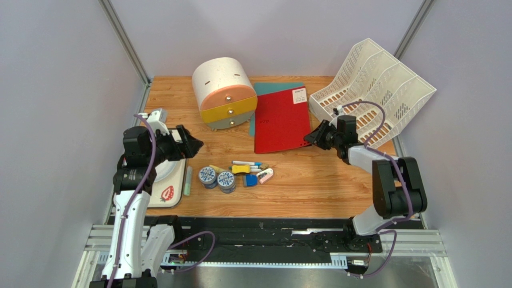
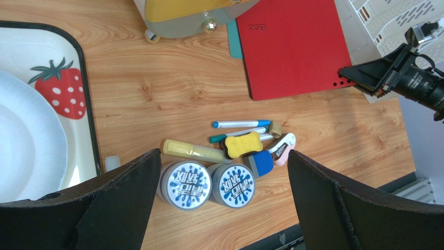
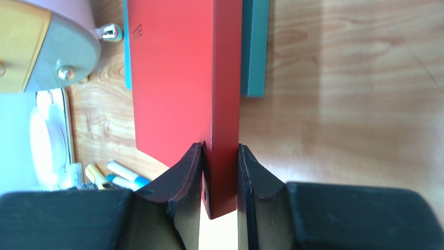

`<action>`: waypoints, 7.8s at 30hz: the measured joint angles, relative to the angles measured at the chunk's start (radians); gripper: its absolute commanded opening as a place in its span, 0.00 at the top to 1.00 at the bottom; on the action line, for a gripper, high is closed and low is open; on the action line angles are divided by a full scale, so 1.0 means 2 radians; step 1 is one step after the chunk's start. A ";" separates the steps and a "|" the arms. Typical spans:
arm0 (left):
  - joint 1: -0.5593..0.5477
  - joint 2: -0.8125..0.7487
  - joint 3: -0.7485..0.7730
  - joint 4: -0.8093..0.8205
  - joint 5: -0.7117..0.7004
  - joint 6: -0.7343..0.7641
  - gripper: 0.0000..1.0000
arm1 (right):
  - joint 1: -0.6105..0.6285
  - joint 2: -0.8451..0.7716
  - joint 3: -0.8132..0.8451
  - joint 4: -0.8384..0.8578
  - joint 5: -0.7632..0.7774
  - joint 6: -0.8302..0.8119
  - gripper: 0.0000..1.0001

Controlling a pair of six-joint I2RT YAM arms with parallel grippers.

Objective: Organize the desk
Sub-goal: Pick up the folder from the center of the board.

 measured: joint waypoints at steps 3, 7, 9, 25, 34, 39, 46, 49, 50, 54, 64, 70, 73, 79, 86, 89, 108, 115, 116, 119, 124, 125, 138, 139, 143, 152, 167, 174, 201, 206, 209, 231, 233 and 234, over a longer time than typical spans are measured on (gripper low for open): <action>0.000 0.000 0.000 0.002 0.010 0.000 0.01 | 0.002 -0.048 -0.017 -0.028 0.007 -0.008 0.96; 0.000 0.002 -0.006 0.018 0.039 -0.001 0.01 | 0.005 -0.121 -0.036 -0.061 0.018 -0.015 0.96; 0.000 0.003 -0.014 0.032 0.062 -0.009 0.01 | 0.006 -0.159 -0.051 -0.074 0.023 -0.015 0.96; -0.124 -0.031 -0.061 0.177 0.073 -0.122 0.01 | 0.007 -0.307 -0.107 -0.137 0.045 0.016 1.00; -0.161 0.026 -0.074 0.219 0.043 -0.146 0.01 | 0.006 -0.280 -0.056 -0.153 0.044 0.025 1.00; -0.186 0.043 -0.076 0.243 0.025 -0.153 0.01 | 0.006 -0.267 -0.011 -0.161 0.041 0.031 1.00; -0.207 0.071 -0.094 0.291 0.011 -0.172 0.01 | 0.006 -0.268 -0.003 -0.175 0.036 0.047 1.00; -0.214 0.082 -0.099 0.301 0.006 -0.179 0.01 | 0.006 -0.271 -0.001 -0.203 0.043 0.042 1.00; -0.215 0.083 -0.100 0.304 0.006 -0.180 0.01 | 0.007 -0.273 -0.001 -0.211 0.047 0.039 1.00; -0.217 0.084 -0.101 0.311 0.004 -0.180 0.01 | 0.007 -0.301 -0.033 -0.223 0.070 0.028 1.00; -0.262 0.126 -0.101 0.328 -0.017 -0.186 0.01 | 0.006 -0.307 -0.035 -0.238 0.073 0.052 1.00; -0.291 0.146 -0.105 0.344 -0.048 -0.196 0.01 | 0.003 -0.301 0.014 -0.269 0.078 0.067 1.00; -0.303 0.162 -0.109 0.360 -0.061 -0.202 0.01 | 0.001 -0.298 0.028 -0.280 0.078 0.076 1.00; -0.324 0.216 -0.113 0.406 -0.075 -0.218 0.01 | 0.000 -0.299 0.031 -0.290 0.076 0.097 1.00; -0.331 0.275 -0.135 0.475 -0.075 -0.245 0.01 | -0.001 -0.320 0.031 -0.293 0.059 0.114 1.00; -0.331 0.296 -0.141 0.503 -0.072 -0.258 0.01 | -0.001 -0.336 0.031 -0.296 0.054 0.121 1.00; -0.348 0.340 -0.149 0.617 -0.062 -0.307 0.01 | -0.002 -0.365 0.010 -0.286 0.028 0.164 1.00; -0.348 0.340 -0.160 0.623 -0.065 -0.314 0.01 | -0.002 -0.399 0.010 -0.286 0.029 0.175 1.00; -0.348 0.340 -0.161 0.624 -0.065 -0.315 0.01 | -0.002 -0.405 0.010 -0.286 0.029 0.175 1.00; -0.348 0.340 -0.163 0.634 -0.065 -0.318 0.01 | -0.002 -0.422 0.010 -0.286 0.030 0.178 1.00; -0.348 0.340 -0.165 0.666 -0.061 -0.326 0.01 | -0.002 -0.444 0.010 -0.287 0.029 0.183 1.00; -0.348 0.340 -0.167 0.672 -0.061 -0.328 0.01 | -0.002 -0.450 0.010 -0.288 0.029 0.185 1.00; -0.351 0.337 -0.180 0.758 -0.047 -0.352 0.01 | -0.002 -0.494 0.005 -0.290 0.015 0.208 1.00; -0.351 0.337 -0.180 0.767 -0.046 -0.355 0.01 | -0.002 -0.495 0.002 -0.290 0.013 0.210 1.00; -0.353 0.341 -0.180 0.808 -0.044 -0.363 0.01 | -0.002 -0.498 -0.007 -0.290 0.008 0.215 1.00; -0.360 0.416 -0.180 0.906 -0.038 -0.403 0.01 | -0.004 -0.515 -0.009 -0.290 0.001 0.223 1.00; -0.360 0.278 -0.200 0.782 -0.080 -0.360 0.01 | -0.004 -0.531 -0.009 -0.290 0.008 0.222 1.00; -0.360 0.254 -0.200 0.711 -0.100 -0.343 0.01 | -0.004 -0.544 -0.009 -0.290 0.009 0.221 1.00; -0.372 0.318 -0.189 0.821 -0.073 -0.360 0.01 | -0.004 -0.538 -0.009 -0.264 -0.032 0.249 1.00; -0.374 0.317 -0.186 0.841 -0.073 -0.357 0.01 | -0.006 -0.516 -0.009 -0.255 -0.039 0.244 1.00; -0.374 0.313 -0.186 0.838 -0.075 -0.350 0.03 | -0.007 -0.506 -0.009 -0.256 -0.042 0.232 1.00; -0.372 0.230 -0.179 0.743 -0.109 -0.350 1.00 | -0.010 -0.462 0.003 -0.277 -0.097 0.083 0.63; -0.372 0.227 -0.178 0.740 -0.106 -0.346 1.00 | -0.010 -0.463 0.003 -0.287 -0.097 0.074 0.49; -0.373 0.222 -0.177 0.739 -0.101 -0.342 1.00 | -0.010 -0.463 0.003 -0.296 -0.096 0.068 0.45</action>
